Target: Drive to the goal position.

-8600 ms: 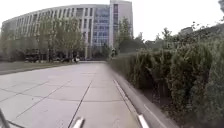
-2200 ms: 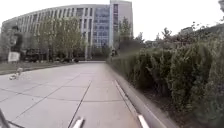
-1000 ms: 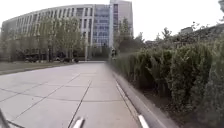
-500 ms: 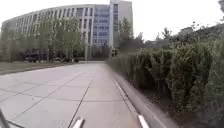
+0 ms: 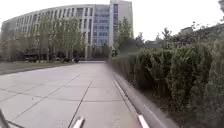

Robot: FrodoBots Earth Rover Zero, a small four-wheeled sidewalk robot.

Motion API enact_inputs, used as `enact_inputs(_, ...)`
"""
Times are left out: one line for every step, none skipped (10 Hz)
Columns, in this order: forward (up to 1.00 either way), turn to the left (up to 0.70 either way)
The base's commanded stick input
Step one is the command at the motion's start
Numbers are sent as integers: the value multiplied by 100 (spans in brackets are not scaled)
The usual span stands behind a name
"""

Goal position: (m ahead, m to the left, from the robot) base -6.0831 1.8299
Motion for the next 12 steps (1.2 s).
enact_inputs(4,0)
enact_inputs(4,0)
enact_inputs(4,0)
enact_inputs(4,0)
enact_inputs(4,0)
enact_inputs(1,0)
enact_inputs(1,0)
enact_inputs(3,0)
enact_inputs(4,0)
enact_inputs(4,0)
enact_inputs(4,0)
enact_inputs(4,0)
